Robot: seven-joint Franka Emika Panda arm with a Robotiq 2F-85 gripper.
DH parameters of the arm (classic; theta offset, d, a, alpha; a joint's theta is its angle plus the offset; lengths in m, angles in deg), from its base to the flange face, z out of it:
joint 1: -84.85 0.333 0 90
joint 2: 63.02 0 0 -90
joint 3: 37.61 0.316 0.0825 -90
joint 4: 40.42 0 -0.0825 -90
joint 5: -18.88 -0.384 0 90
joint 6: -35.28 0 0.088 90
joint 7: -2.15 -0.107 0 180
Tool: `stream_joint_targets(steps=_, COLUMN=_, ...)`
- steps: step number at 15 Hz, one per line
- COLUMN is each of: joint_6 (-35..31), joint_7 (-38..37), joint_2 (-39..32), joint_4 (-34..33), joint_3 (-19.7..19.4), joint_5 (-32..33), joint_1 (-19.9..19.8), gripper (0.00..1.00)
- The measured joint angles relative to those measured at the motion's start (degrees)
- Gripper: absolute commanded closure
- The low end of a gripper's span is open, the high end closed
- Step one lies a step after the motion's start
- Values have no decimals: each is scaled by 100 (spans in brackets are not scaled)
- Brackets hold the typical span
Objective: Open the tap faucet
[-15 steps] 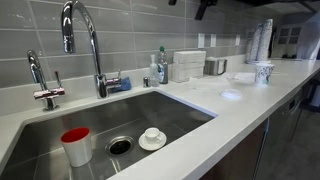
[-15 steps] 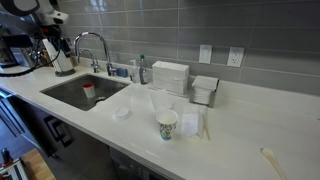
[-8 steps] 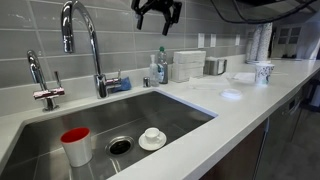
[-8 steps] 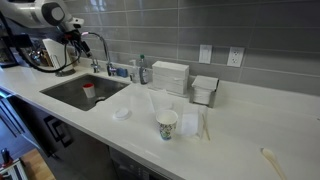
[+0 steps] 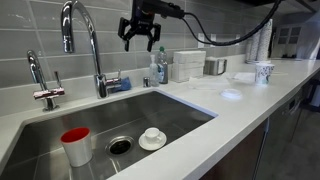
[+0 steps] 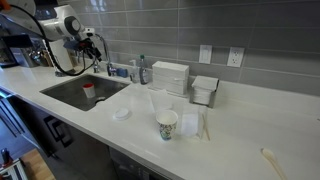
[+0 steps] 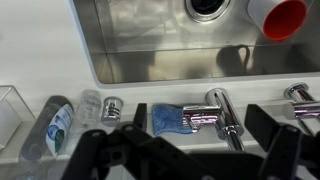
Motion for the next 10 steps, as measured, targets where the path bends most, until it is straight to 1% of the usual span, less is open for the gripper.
stream_joint_targets(steps=8, joint_6=0, joint_7=0, joint_2=-92, joint_4=-147, joint_3=-31, joint_5=30, joint_1=44, gripper=0)
stream_joint_targets(steps=10, joint_6=-63, joint_7=6, joint_2=-103, joint_4=-170, joint_3=-128, joint_5=-1, joint_1=129, gripper=0)
